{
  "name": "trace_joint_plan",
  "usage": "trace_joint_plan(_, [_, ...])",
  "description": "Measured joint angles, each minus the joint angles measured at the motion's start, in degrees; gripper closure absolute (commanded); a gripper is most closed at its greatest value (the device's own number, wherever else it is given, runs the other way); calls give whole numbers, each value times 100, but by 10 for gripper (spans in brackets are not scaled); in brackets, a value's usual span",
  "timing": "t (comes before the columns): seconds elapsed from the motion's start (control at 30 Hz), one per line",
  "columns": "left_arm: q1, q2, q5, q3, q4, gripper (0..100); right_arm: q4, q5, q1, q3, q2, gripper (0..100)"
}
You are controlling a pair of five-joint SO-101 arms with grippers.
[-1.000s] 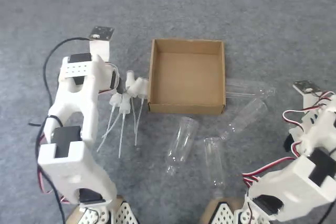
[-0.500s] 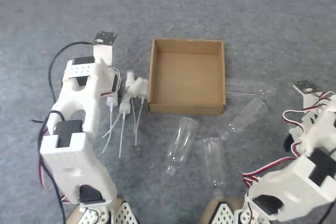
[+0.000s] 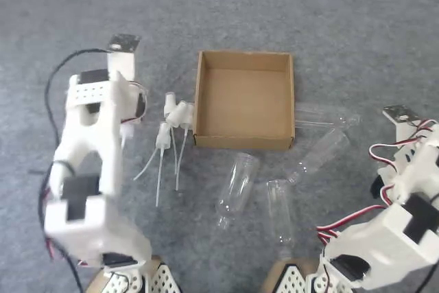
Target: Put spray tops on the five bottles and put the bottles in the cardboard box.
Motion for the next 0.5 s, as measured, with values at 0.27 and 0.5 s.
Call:
trace_joint_plan(0.27, [35, -3138, 97, 1618, 352, 987, 44, 0, 0, 0, 0, 750])
trace_joint_plan(0.5, [9, -5398, 97, 3253, 360, 987, 70, 0, -44, 0, -26, 722])
